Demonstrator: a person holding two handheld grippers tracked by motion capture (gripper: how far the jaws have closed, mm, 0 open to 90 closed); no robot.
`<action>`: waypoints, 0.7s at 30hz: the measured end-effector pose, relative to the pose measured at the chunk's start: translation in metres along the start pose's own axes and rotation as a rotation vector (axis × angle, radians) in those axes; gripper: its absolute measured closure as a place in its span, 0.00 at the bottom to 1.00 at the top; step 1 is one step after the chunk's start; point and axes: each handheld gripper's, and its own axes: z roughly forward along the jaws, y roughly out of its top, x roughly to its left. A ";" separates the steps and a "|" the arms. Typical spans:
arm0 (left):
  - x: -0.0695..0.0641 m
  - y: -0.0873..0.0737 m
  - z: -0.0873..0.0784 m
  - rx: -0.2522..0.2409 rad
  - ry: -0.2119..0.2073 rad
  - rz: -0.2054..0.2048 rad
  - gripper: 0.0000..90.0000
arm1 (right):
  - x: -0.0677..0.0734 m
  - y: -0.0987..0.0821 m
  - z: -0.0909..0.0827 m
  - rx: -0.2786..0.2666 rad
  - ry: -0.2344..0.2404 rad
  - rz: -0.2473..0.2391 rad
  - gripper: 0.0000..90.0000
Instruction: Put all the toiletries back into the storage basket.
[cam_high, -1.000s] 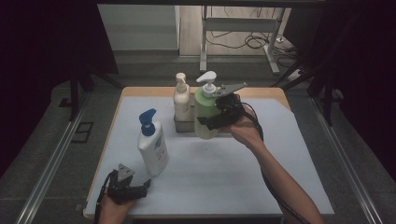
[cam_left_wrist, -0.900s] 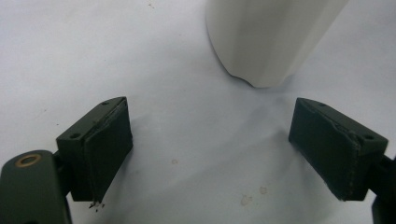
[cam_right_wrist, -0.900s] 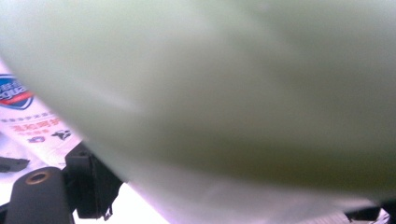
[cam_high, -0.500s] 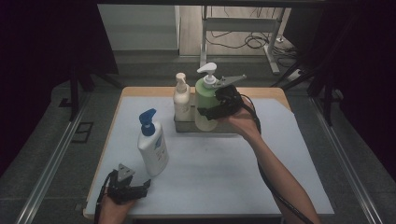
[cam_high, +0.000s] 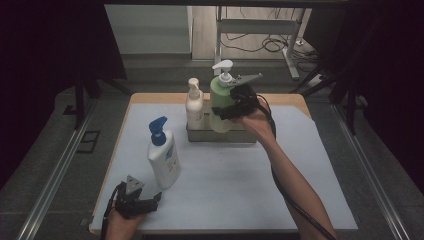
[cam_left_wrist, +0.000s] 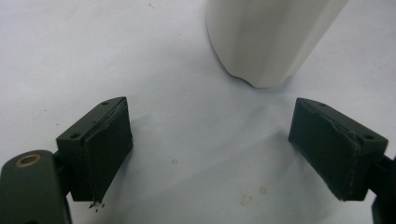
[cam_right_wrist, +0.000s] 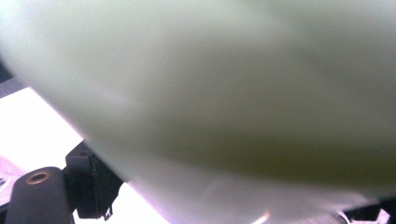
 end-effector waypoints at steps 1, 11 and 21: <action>0.000 0.000 0.000 0.000 0.000 0.000 0.14 | -0.001 0.001 0.001 0.000 -0.003 0.001 0.14; 0.000 0.000 0.000 0.001 0.000 0.000 0.14 | -0.007 0.005 0.013 -0.006 -0.032 0.007 0.14; 0.000 0.000 0.000 0.001 0.000 0.000 0.14 | -0.014 0.004 0.025 0.006 -0.058 0.017 0.14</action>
